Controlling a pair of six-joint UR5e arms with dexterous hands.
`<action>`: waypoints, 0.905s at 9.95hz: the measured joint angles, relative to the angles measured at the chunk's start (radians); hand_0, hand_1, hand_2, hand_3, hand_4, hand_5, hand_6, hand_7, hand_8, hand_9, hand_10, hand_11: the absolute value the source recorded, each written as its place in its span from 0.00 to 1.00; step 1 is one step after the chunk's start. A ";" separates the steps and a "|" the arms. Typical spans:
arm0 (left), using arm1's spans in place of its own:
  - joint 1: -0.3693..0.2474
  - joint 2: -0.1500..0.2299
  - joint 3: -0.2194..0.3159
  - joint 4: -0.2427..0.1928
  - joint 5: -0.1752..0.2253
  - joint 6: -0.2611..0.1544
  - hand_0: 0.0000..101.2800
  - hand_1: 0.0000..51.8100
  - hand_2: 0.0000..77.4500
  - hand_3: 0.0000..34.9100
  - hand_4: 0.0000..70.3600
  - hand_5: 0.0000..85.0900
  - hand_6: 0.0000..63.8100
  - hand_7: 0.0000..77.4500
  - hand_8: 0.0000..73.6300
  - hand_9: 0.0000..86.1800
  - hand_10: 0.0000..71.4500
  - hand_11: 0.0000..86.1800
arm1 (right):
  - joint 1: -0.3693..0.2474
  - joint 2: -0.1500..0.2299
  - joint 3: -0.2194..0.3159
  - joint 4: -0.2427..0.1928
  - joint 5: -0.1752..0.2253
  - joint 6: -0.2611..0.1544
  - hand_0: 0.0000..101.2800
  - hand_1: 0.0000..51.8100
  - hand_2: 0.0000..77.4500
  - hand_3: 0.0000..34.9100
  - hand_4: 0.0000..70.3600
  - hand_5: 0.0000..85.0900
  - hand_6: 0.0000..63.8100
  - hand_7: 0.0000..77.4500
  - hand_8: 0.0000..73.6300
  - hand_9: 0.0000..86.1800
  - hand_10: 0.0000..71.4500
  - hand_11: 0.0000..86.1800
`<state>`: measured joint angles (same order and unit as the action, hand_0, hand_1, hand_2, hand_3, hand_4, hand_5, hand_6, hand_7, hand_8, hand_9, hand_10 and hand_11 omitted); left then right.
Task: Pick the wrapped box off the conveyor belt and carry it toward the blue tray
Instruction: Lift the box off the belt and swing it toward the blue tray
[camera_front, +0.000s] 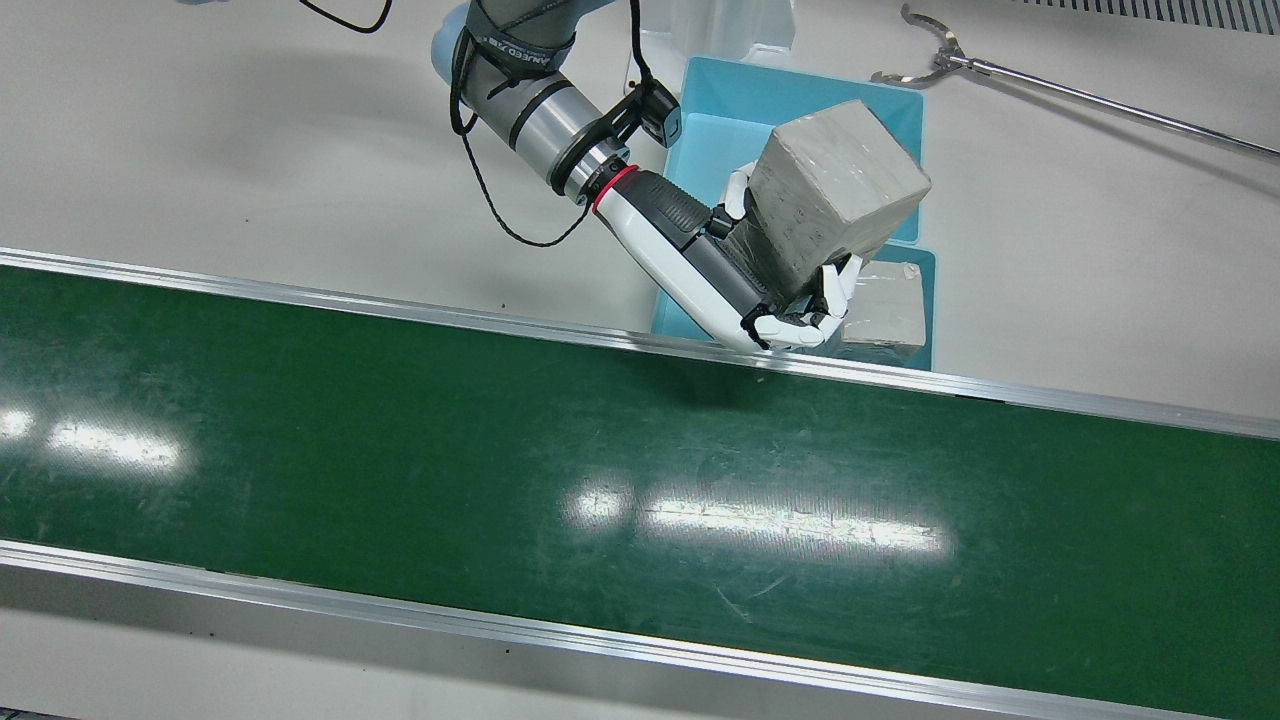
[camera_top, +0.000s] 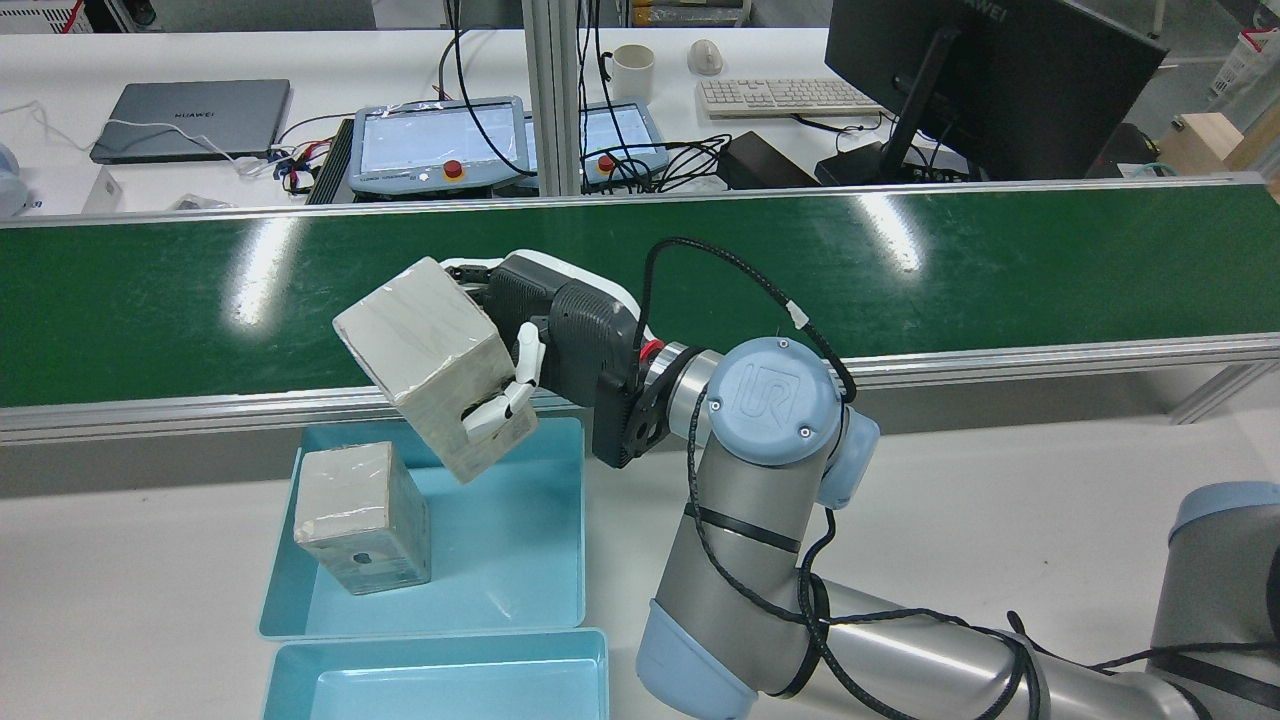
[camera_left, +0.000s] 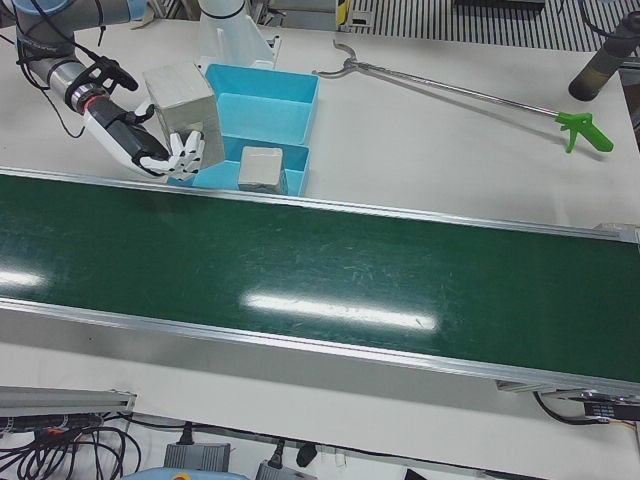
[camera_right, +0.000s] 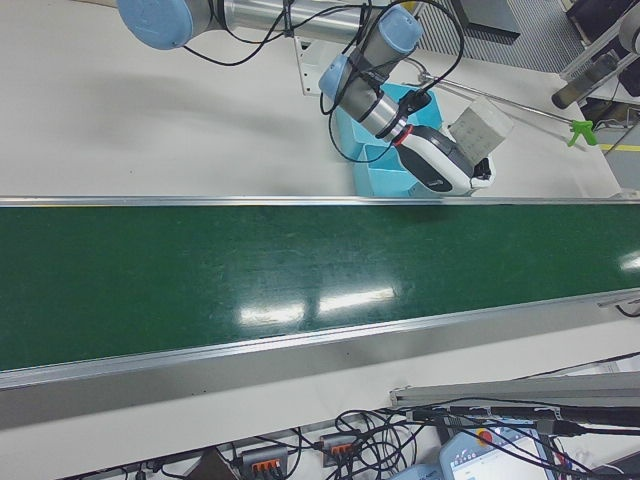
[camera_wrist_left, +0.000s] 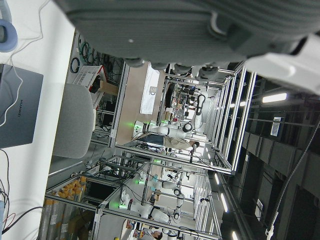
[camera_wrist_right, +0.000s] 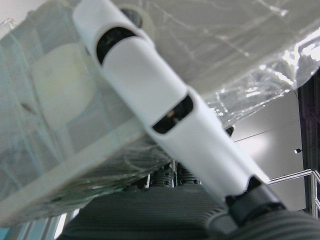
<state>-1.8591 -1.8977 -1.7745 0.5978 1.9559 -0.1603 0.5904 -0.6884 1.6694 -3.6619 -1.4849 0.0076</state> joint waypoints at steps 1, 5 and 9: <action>0.000 0.000 0.000 0.000 0.000 0.000 0.00 0.00 0.01 0.00 0.00 0.01 0.01 0.01 0.01 0.00 0.01 0.01 | -0.001 0.004 -0.008 0.001 -0.011 0.008 0.59 0.03 0.44 0.00 0.42 0.75 0.74 0.42 0.61 0.47 0.18 0.66; 0.000 0.000 0.000 0.000 0.000 0.000 0.00 0.00 0.01 0.00 0.00 0.01 0.01 0.01 0.01 0.01 0.01 0.01 | -0.002 0.013 -0.009 0.028 -0.031 0.056 0.57 0.03 0.44 0.10 0.23 0.54 0.33 0.34 0.07 0.14 0.00 0.15; 0.000 0.000 0.000 0.000 0.000 0.000 0.00 0.00 0.01 0.00 0.00 0.01 0.01 0.01 0.01 0.00 0.01 0.01 | -0.001 0.014 0.000 0.045 -0.045 0.084 0.54 0.49 0.32 0.41 0.15 0.28 0.14 0.18 0.00 0.02 0.00 0.01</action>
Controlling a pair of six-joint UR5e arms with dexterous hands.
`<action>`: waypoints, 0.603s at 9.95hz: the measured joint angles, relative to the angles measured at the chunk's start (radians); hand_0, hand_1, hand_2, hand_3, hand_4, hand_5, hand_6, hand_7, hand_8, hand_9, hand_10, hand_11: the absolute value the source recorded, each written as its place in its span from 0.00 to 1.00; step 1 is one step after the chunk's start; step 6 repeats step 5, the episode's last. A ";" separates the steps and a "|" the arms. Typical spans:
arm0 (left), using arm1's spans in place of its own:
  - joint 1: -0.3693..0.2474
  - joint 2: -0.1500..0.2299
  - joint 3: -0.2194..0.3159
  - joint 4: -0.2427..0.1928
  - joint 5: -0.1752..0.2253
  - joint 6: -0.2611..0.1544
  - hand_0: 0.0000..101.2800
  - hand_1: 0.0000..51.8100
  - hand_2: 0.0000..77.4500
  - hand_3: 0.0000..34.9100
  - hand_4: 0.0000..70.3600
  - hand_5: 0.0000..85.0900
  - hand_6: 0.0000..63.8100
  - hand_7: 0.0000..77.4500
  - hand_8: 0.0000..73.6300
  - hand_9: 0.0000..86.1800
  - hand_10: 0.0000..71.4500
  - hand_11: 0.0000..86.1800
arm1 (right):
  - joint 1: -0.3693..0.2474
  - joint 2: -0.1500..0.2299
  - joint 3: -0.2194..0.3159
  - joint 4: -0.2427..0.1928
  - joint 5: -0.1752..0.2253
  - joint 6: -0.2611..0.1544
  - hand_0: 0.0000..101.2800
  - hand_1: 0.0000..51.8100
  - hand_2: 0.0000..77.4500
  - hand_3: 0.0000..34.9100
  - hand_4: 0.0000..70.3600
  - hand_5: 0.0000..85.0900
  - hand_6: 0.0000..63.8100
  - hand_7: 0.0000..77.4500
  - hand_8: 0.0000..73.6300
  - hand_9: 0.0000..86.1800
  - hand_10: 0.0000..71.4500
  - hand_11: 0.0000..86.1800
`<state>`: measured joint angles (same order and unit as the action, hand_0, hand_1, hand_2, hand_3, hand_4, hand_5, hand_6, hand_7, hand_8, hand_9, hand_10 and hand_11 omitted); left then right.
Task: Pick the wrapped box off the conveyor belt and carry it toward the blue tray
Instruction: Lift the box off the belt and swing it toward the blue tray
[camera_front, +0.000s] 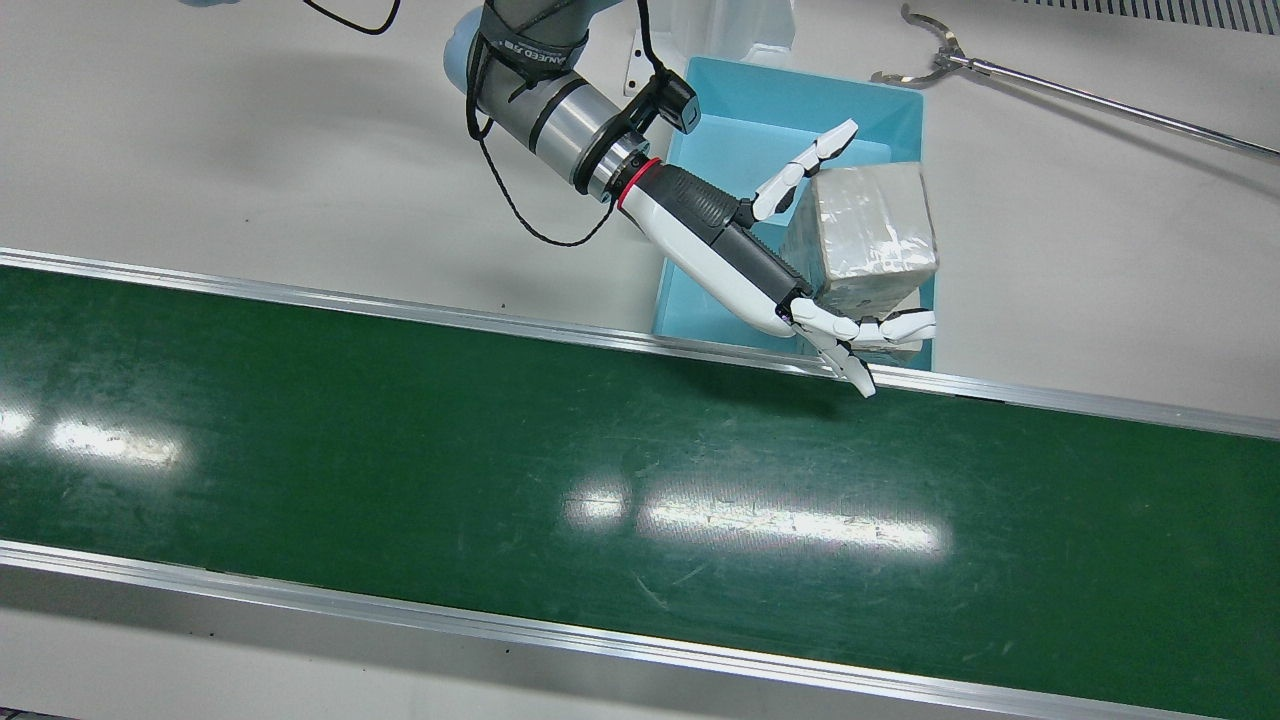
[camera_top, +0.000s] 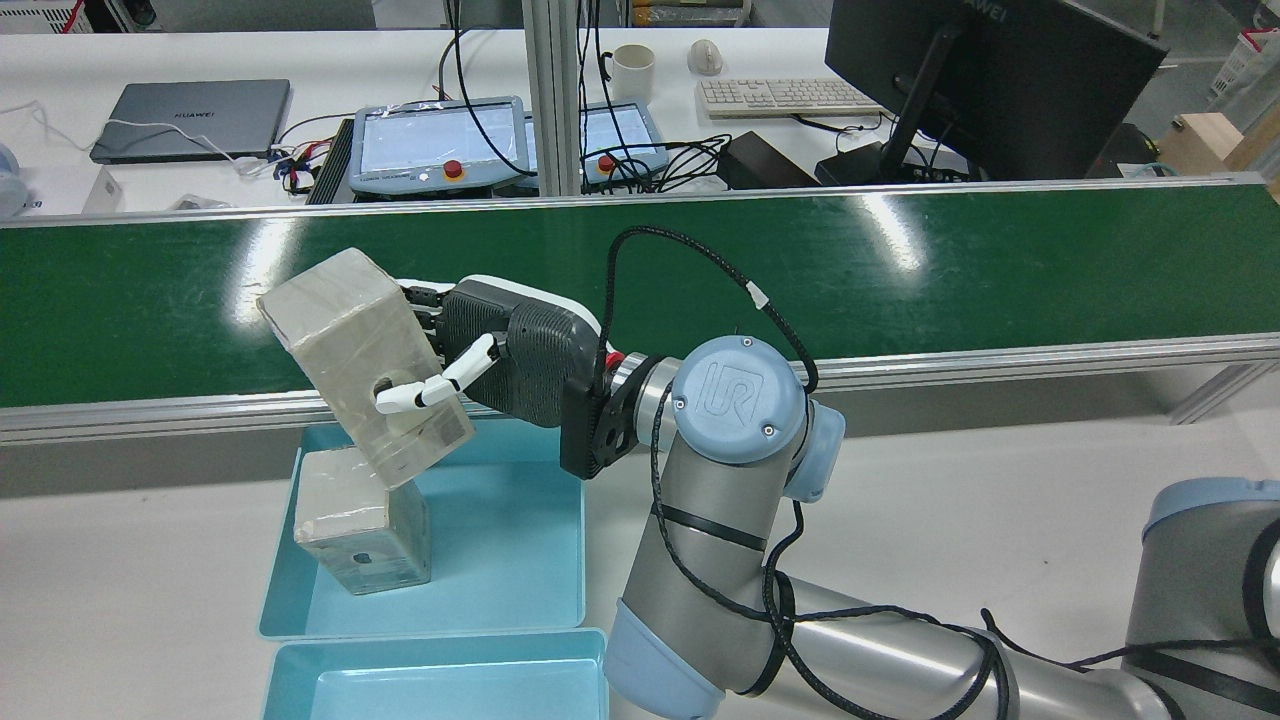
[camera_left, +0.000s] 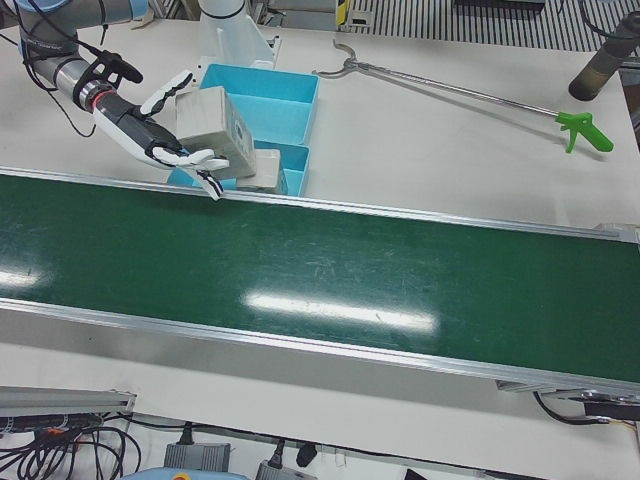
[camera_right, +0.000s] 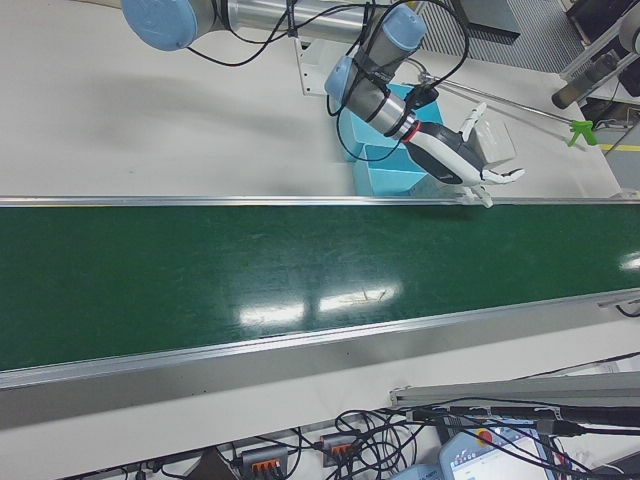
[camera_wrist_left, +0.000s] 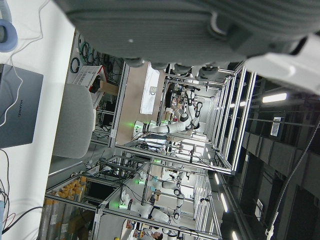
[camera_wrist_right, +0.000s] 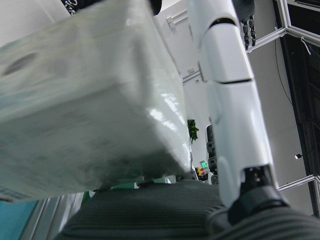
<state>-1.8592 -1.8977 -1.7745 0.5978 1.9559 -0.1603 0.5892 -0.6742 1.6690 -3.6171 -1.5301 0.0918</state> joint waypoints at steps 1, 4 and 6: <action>0.000 0.000 0.000 0.000 0.000 0.000 0.00 0.00 0.01 0.00 0.00 0.01 0.01 0.01 0.01 0.01 0.01 0.01 | 0.001 -0.001 0.007 0.000 -0.003 0.002 0.53 0.38 0.09 0.63 0.15 0.27 0.14 0.17 0.00 0.02 0.00 0.01; 0.000 0.000 0.000 0.000 0.000 0.000 0.00 0.00 0.01 0.00 0.00 0.01 0.01 0.01 0.01 0.01 0.01 0.01 | 0.048 -0.024 0.038 -0.001 0.003 -0.008 0.53 0.35 0.02 0.81 0.13 0.26 0.13 0.17 0.00 0.02 0.00 0.01; 0.000 0.000 0.000 0.000 0.000 0.000 0.00 0.00 0.01 0.00 0.00 0.01 0.01 0.01 0.01 0.01 0.01 0.01 | 0.078 -0.054 0.056 -0.002 0.022 -0.019 0.52 0.26 0.02 0.78 0.12 0.26 0.13 0.17 0.00 0.02 0.00 0.01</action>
